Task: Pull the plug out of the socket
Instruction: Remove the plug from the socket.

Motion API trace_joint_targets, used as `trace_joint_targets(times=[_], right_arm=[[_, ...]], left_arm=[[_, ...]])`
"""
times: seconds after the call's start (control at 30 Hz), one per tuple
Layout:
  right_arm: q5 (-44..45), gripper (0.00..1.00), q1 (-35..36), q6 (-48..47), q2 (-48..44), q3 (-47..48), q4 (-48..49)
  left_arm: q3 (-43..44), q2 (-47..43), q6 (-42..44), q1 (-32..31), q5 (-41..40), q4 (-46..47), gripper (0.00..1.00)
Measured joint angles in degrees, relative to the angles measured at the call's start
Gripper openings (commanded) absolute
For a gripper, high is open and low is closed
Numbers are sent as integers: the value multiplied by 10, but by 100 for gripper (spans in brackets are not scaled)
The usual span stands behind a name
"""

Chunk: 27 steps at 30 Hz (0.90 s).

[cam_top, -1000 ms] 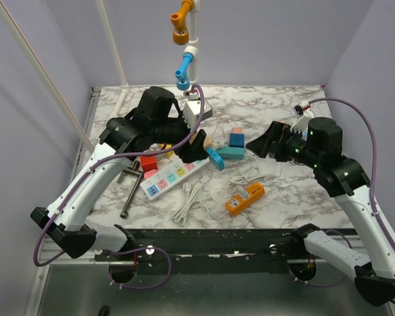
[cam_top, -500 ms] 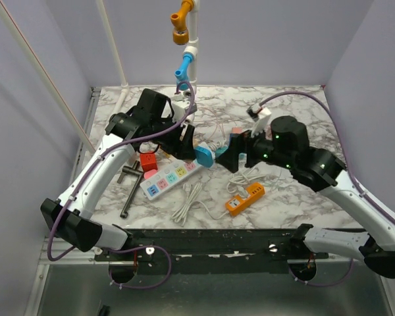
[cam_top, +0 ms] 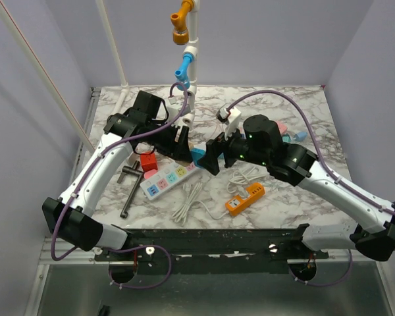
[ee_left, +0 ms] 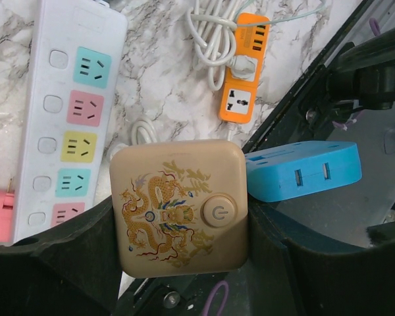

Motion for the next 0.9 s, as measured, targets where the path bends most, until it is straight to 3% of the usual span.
trace_joint_targets(times=[0.27,0.33,0.43,0.53,0.9], right_arm=[[-3,64,43,-34,65,8,22],[6,53,59,-43,79,10,24],[35,21,70,-55,90,10,26],[67,4,73,-54,92,10,27],[134,1,97,-48,85,9,34]], left_arm=[[0,0,0,2,16,-1,0],[0,0,2,2,17,-3,0],[0,-2,5,3,17,-21,0],[0,-8,11,8,15,-33,0],[0,-25,15,9,1,-23,0]])
